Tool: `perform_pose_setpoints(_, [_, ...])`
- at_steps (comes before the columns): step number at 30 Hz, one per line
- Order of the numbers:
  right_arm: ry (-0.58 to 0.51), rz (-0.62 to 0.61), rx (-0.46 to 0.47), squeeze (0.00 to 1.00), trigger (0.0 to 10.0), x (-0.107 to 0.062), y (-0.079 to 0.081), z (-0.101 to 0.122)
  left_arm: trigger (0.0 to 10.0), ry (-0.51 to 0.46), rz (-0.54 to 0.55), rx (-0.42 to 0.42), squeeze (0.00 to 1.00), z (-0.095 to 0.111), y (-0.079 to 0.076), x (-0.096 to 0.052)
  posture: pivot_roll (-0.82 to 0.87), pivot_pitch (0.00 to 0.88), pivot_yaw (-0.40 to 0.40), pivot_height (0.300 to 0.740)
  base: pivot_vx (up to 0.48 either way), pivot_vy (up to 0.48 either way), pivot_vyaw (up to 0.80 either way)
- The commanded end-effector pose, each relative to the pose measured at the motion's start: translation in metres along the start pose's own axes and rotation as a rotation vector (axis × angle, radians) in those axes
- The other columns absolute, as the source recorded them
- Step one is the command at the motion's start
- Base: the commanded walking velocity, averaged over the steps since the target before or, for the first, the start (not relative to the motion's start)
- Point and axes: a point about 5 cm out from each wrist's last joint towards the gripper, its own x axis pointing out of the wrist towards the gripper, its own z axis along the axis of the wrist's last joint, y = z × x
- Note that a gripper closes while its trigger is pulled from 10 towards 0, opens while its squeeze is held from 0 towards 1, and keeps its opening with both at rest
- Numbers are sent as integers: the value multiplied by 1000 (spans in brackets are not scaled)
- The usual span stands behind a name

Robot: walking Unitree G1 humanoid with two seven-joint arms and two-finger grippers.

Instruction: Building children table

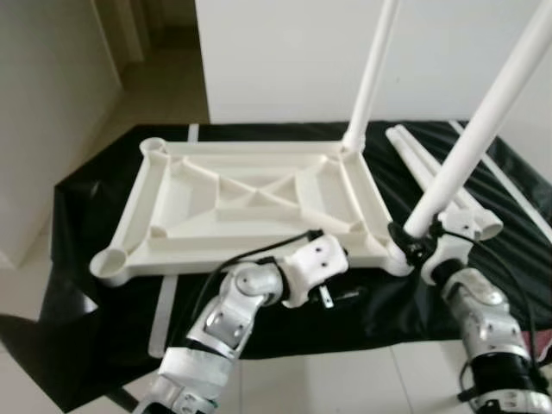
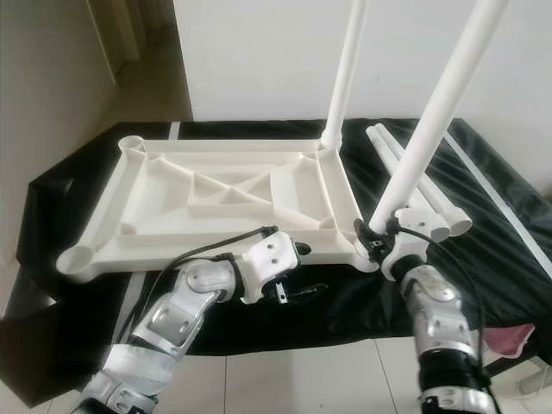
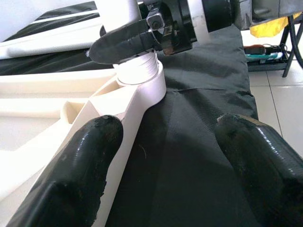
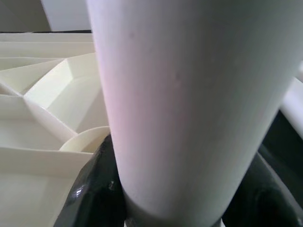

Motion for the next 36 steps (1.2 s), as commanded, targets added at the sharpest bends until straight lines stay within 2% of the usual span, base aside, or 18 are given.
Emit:
perform_pose_setpoints(1, [60, -110, 75, 0, 10000, -4, -3, -12, 10000, 12, 135, 8, 0, -2, 7, 1, -7, 0, 7, 740, 0, 0, 0])
perform_pose_setpoints(2, [61, -170, 129, 0, 10000, -4, -3, -11, 10000, 11, 135, 8, 0, -2, 6, 1, -8, 0, 6, 740, 0, 0, 0])
perform_pose_setpoints(4, [61, -187, 140, 0, 10000, -4, -3, -11, 10000, 11, 135, 8, 0, -2, 6, 1, -8, 0, 6, 740, 0, 0, 0])
perform_pose_setpoints(5, [58, -268, 149, 0, 10000, -5, -3, -10, 10000, 10, 134, 7, 0, -2, 6, 1, -10, 0, 8, 740, 0, 0, 0])
perform_pose_setpoints(6, [59, -297, 156, 0, 10000, -5, -2, -10, 10000, 10, 134, 7, 0, -2, 6, 1, -9, 0, 6, 740, 0, 0, 0])
perform_pose_setpoints(11, [65, -324, 166, 0, 10000, -6, -1, -10, 10000, 11, 133, 8, 0, -2, 6, 2, -9, 0, 6, 740, 0, 0, 0])
perform_pose_setpoints(12, [69, -409, 164, 0, 10000, -6, 5, -10, 10000, 10, 135, 8, 0, -1, 7, 2, -8, 0, 4, 740, 0, 0, 0])
perform_pose_setpoints(13, [69, -409, 164, 0, 10000, -6, 5, -10, 10000, 10, 135, 8, 0, -1, 7, 2, -8, 0, 4, 740, 0, 0, 0])
perform_pose_setpoints(14, [84, -490, 161, 0, 10000, -5, 12, -11, 10000, 9, 136, 8, 0, -1, 7, 2, -4, 0, 1, 740, 0, 0, 0])
perform_pose_setpoints(15, [84, -490, 161, 0, 10000, -5, 12, -11, 10000, 9, 136, 8, 0, -1, 7, 2, -4, 0, 1, 740, 0, 0, 0])
perform_pose_setpoints(17, [89, -567, 167, 0, 10000, -4, 21, -11, 10000, 7, 138, 9, 0, -1, 7, 2, 0, 0, -3, 740, 0, 0, 0])
perform_pose_setpoints(20, [98, -702, 220, 0, 10000, 1, 42, -11, 10000, 7, 152, 4, 0, -1, 7, 0, 19, 0, -9, 740, 0, 0, 0])
perform_pose_setpoints(22, [101, -718, 231, 0, 10000, 1, 46, -10, 10000, 7, 155, 2, 0, -1, 7, 0, 19, 0, -9, 740, 0, 0, 0])
perform_pose_setpoints(25, [96, -671, 221, 0, 10000, 3, 50, -8, 10000, 12, 160, -3, 0, -2, 6, -2, 25, 0, -12, 740, 0, 0, 0])
perform_pose_setpoints(31, [78, -641, 214, 0, 10000, 2, 49, -7, 10000, 17, 164, -2, 0, -3, 6, -4, 35, 0, -18, 740, 0, 0, 0])
perform_pose_setpoints(32, [68, -633, 214, 275, 10000, 1, 48, -6, 10000, 18, 169, -1, 0, -3, 8, -4, 38, 0, -19, 740, 0, 0, 0])
perform_pose_setpoints(33, [41, -612, 217, 1000, 10000, 1, 48, -3, 10000, 18, 172, 0, 0, -3, 8, -4, 38, 0, -18, 740, 0, 0, 0])
perform_pose_setpoints(36, [22, -604, 218, 1000, 10000, 1, 50, 0, 10000, 17, 173, 1, 0, -3, 8, -4, 37, 0, -17, 740, 0, 0, 0])
